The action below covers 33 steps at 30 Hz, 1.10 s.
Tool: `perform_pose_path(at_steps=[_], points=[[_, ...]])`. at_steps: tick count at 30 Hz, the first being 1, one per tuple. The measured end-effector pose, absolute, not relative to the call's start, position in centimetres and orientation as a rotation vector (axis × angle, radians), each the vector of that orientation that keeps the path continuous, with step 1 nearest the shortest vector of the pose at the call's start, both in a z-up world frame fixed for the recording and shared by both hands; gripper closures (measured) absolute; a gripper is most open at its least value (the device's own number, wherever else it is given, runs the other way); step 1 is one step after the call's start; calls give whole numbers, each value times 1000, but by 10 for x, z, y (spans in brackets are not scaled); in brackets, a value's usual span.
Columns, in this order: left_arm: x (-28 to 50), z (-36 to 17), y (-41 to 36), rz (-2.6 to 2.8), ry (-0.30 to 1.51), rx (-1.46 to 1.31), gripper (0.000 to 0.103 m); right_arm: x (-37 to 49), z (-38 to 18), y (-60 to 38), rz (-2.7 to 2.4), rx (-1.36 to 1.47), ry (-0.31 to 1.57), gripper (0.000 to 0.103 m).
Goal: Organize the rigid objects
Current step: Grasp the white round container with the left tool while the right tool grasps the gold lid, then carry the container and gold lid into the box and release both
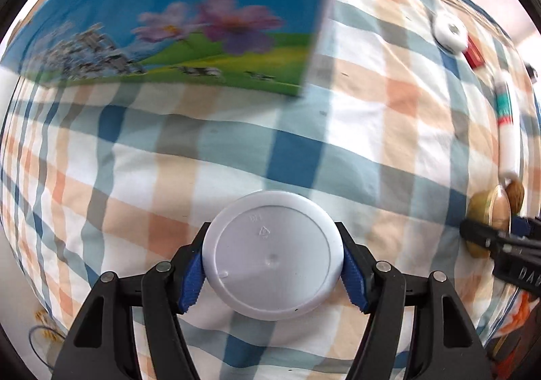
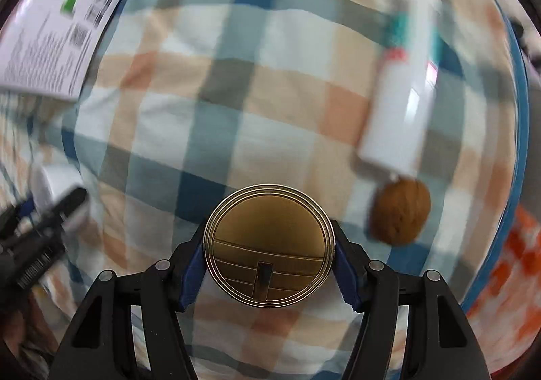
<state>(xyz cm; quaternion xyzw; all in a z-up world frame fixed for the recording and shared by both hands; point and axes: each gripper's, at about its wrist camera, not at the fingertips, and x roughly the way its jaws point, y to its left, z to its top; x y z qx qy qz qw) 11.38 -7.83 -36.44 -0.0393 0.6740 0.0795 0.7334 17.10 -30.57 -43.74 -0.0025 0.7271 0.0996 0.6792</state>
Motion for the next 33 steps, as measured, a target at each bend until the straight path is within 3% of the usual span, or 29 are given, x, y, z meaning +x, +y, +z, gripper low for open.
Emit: perform_pose_path(at_steps=[4, 10, 12, 13, 20, 33], points=[[120, -365, -95, 142, 1489, -51, 37, 177, -443, -322, 179, 92, 1640, 28], [132, -361, -113, 108, 1494, -28, 37, 202, -446, -296, 130, 72, 1683, 27], [131, -358, -110, 98, 1497, -24, 37, 194, -449, -282, 125, 32, 1682, 28], [133, -357, -110, 93, 1498, -21, 37, 195, -450, -280, 111, 2, 1685, 35], [147, -331, -105, 23, 1478, 10, 37, 200, -434, -266, 95, -21, 1663, 36], [170, -208, -70, -107, 1292, -37, 37, 211, -299, -233, 169, 90, 1460, 36]])
